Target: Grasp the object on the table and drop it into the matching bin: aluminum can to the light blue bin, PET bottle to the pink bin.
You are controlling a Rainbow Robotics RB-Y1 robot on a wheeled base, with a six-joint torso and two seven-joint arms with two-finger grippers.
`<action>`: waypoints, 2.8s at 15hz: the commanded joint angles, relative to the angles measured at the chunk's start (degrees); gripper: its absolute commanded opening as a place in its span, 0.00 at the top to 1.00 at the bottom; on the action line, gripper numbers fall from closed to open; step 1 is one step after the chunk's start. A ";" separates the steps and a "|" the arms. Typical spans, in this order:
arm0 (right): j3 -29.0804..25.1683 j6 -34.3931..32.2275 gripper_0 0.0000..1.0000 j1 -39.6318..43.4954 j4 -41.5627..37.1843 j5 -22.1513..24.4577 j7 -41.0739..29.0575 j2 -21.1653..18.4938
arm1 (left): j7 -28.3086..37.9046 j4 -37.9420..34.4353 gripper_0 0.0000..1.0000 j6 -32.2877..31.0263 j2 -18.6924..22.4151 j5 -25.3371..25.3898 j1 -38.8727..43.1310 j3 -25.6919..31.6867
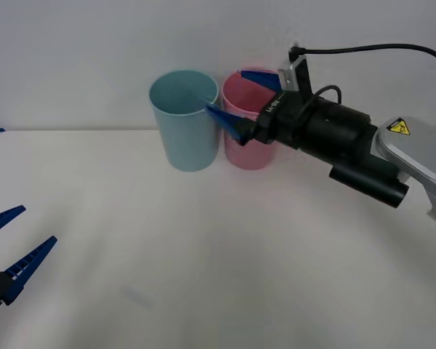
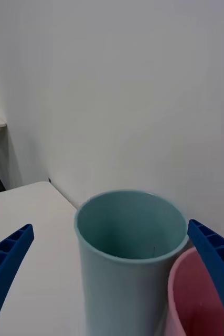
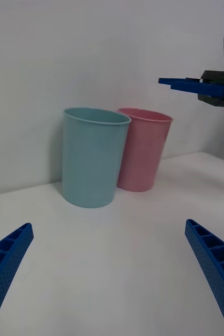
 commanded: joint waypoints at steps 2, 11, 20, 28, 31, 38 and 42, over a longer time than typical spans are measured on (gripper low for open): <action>-4.10 -8.27 0.00 5.32 -3.11 -1.80 1.83 -4.97 | 0.00 0.00 0.00 0.00 0.00 0.00 0.00 0.00; -23.00 -25.06 0.00 24.39 -3.19 -1.45 11.76 -7.43 | 0.00 0.00 0.00 0.00 0.00 0.00 0.00 0.00; -47.52 -45.45 0.00 43.37 -3.19 0.92 7.81 0.31 | 0.00 0.00 0.00 0.00 0.00 0.00 0.00 0.00; -62.55 -52.83 0.00 51.81 -7.24 10.15 -1.07 9.62 | 0.00 0.00 0.00 0.00 0.00 0.00 0.00 0.00; -64.49 -52.92 0.00 55.15 -7.50 8.92 -1.16 9.62 | 0.00 0.00 0.00 0.00 0.00 0.00 0.00 0.00; -65.36 -52.83 0.00 58.14 -7.50 7.43 -1.42 11.12 | 0.00 0.00 0.00 0.00 0.00 0.00 0.00 0.00; -65.36 -52.83 0.00 58.14 -7.50 7.43 -1.42 11.12 | 0.00 0.00 0.00 0.00 0.00 0.00 0.00 0.00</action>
